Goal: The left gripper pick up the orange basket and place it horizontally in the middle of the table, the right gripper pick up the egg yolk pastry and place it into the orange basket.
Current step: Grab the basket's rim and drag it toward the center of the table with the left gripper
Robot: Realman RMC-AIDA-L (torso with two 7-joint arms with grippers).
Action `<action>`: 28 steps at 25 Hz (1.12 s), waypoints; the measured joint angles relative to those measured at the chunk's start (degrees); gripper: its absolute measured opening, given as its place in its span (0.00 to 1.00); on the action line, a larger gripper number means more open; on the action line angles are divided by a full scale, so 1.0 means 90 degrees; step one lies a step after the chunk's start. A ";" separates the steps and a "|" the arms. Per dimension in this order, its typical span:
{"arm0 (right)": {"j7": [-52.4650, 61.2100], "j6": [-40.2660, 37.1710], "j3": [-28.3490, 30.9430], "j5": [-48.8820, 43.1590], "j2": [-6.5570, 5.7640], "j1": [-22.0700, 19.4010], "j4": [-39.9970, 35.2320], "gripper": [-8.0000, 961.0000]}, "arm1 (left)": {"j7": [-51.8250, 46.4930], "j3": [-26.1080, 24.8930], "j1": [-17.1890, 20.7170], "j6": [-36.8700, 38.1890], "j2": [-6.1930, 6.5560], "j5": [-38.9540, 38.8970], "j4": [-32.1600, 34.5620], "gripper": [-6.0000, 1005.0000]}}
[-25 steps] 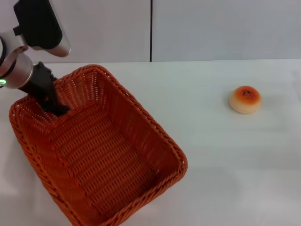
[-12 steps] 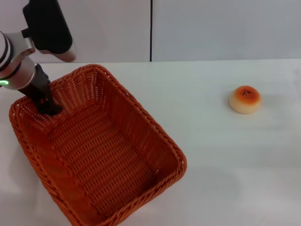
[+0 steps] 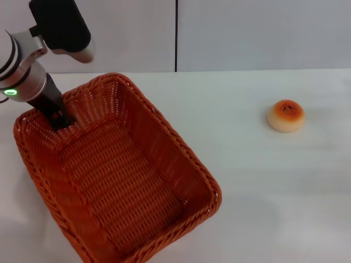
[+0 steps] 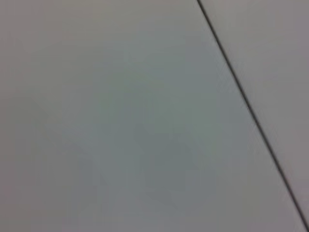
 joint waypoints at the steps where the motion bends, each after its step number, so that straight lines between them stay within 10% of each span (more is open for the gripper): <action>1: 0.0002 0.0004 0.0202 0.0002 -0.0006 0.0010 -0.0060 0.63 | -0.0234 -0.0045 -0.0007 0.0026 0.0001 -0.0001 0.0102 0.35; 14: 0.0032 0.0630 0.1238 0.0010 -0.0067 0.0255 -0.1182 0.63 | -0.2946 -0.1461 -0.0891 0.0646 0.0002 -0.0042 -0.0056 0.24; 28: 0.0010 0.1781 0.1348 0.0013 -0.0760 0.0704 -0.1241 0.63 | -0.4117 -0.3218 -0.1453 0.0832 0.0052 0.0024 -0.1269 0.23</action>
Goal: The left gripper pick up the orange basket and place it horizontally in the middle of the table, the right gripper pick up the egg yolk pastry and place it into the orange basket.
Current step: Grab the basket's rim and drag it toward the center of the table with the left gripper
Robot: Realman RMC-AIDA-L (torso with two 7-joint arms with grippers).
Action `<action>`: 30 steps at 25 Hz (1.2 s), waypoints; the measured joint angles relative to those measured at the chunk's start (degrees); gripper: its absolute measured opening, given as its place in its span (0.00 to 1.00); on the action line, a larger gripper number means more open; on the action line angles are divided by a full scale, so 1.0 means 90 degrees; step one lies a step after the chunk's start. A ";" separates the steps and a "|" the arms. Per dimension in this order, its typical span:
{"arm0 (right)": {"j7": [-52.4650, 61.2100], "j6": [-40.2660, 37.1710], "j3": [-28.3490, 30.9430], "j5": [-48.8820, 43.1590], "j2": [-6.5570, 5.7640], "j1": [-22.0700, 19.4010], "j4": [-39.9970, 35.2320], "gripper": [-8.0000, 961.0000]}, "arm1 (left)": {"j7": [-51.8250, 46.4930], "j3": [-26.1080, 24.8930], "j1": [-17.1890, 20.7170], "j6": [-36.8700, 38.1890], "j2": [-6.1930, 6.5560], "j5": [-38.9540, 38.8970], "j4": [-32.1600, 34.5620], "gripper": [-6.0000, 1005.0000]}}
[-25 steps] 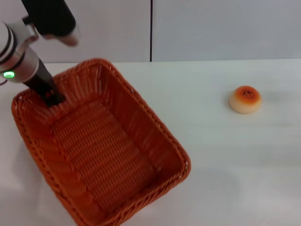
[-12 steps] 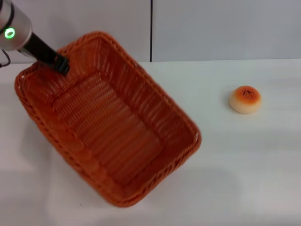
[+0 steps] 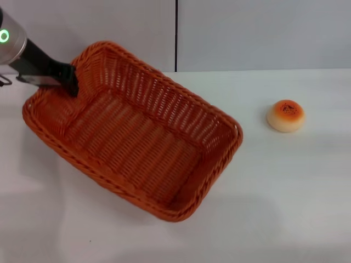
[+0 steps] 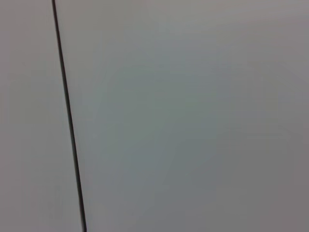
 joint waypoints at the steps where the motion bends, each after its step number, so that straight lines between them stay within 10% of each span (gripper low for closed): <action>1: 0.0003 0.0010 -0.0019 0.0000 -0.0020 0.0009 0.0007 0.63 | -0.0001 -0.0056 0.0016 -0.0024 0.0011 0.0001 -0.0050 0.23; 16: 0.0212 0.0037 -0.0346 0.0000 -0.0265 -0.0047 0.0222 0.63 | -0.0011 -0.0863 0.0587 0.0347 0.0020 0.0005 0.0203 0.21; 30: 0.0217 0.0041 -0.0600 -0.0002 -0.0254 0.0012 0.0291 0.63 | 0.0009 -0.0249 0.0829 0.0974 0.0033 -0.0028 0.0441 0.18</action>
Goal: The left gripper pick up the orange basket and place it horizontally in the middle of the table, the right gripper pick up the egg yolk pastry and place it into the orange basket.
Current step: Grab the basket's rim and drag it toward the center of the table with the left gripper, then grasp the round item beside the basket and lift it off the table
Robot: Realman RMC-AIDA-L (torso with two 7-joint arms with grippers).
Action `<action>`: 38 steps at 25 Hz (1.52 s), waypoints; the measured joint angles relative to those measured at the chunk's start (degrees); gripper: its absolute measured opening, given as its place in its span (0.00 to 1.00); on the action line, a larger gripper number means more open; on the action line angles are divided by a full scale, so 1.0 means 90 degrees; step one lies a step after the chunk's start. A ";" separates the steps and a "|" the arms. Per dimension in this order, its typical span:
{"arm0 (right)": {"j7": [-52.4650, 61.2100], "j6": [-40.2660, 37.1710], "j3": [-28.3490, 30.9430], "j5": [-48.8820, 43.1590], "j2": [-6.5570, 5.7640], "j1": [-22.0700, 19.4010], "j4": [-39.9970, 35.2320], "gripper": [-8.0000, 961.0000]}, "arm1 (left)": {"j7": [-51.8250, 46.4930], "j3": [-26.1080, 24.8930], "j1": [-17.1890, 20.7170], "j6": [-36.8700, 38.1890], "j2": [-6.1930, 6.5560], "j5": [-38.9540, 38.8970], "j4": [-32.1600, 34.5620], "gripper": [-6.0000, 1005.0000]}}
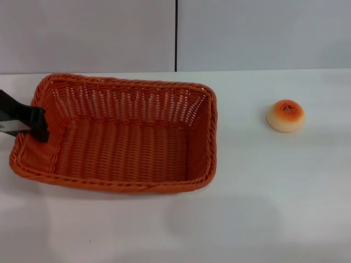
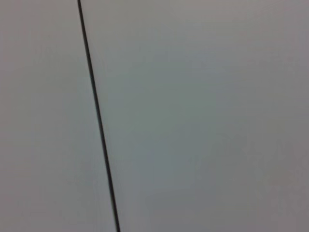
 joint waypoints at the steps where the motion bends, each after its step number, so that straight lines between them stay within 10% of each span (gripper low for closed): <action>1: 0.0000 0.0000 -0.0002 -0.0011 0.0016 0.0022 0.0000 0.63 | 0.0005 0.0023 -0.0033 0.0028 -0.0001 -0.0016 0.0021 0.18; 8: 0.0000 0.0004 -0.0010 -0.0077 0.0040 0.0120 0.0000 0.63 | 0.0002 -0.0139 -0.0171 0.0138 0.0003 -0.0005 -0.0371 0.14; 24: 0.0282 0.0345 -0.0594 -0.0098 0.0316 0.0185 -0.0481 0.63 | 0.0560 -0.0730 -0.0051 0.0105 0.0113 -0.0094 0.0248 0.49; 33: 0.4050 0.1085 -0.1900 -0.2234 0.0638 -0.0417 -0.2724 0.63 | 0.1798 -0.1425 0.0254 -0.0644 0.0083 -0.1182 0.0794 0.71; 38: 0.7148 0.0412 -0.2094 -0.4988 0.0845 -0.0443 -0.4400 0.63 | 0.3293 -0.1629 0.1199 -0.1638 0.0020 -0.3241 0.0848 0.74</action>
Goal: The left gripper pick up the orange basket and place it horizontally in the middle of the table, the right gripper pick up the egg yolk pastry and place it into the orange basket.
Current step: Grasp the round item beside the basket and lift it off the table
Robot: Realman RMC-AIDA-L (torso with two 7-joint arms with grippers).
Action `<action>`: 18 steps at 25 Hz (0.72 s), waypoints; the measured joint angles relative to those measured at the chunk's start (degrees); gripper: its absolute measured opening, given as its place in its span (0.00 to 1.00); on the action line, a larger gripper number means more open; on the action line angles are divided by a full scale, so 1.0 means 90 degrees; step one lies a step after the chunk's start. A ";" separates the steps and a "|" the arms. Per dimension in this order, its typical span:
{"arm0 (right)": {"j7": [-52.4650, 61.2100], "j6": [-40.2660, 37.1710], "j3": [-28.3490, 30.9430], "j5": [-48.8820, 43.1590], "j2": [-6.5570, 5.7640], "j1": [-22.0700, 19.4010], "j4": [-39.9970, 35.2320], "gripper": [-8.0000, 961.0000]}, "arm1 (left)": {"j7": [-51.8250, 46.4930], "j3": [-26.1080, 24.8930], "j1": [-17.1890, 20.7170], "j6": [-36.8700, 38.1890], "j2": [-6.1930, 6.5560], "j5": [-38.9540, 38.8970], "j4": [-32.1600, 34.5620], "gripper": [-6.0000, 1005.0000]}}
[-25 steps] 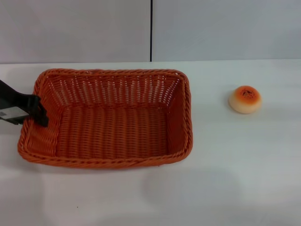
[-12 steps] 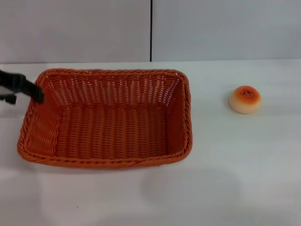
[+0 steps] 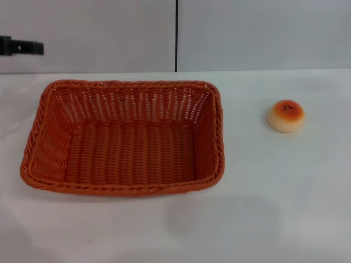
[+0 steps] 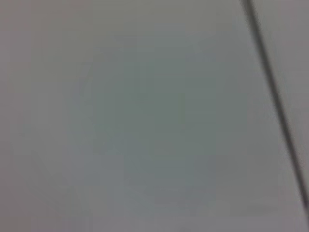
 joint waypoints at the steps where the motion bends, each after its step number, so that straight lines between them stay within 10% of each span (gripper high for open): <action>1: 0.0000 0.0000 0.0000 0.0000 0.0000 0.0000 0.0000 0.63 | 0.0000 0.0000 0.0000 0.0000 0.0000 0.0000 0.0000 0.74; 10: 0.2940 -0.1835 -0.0257 -0.3466 -0.0083 0.1058 -0.0766 0.63 | 0.3067 0.0079 0.1666 -0.0810 -0.0056 -0.3877 -0.0840 0.73; 18: 0.3560 -0.2274 -0.0648 -0.4161 -0.0132 0.1562 -0.0415 0.63 | 0.4680 0.0082 0.2306 -0.0687 -0.0073 -0.5045 -0.1577 0.73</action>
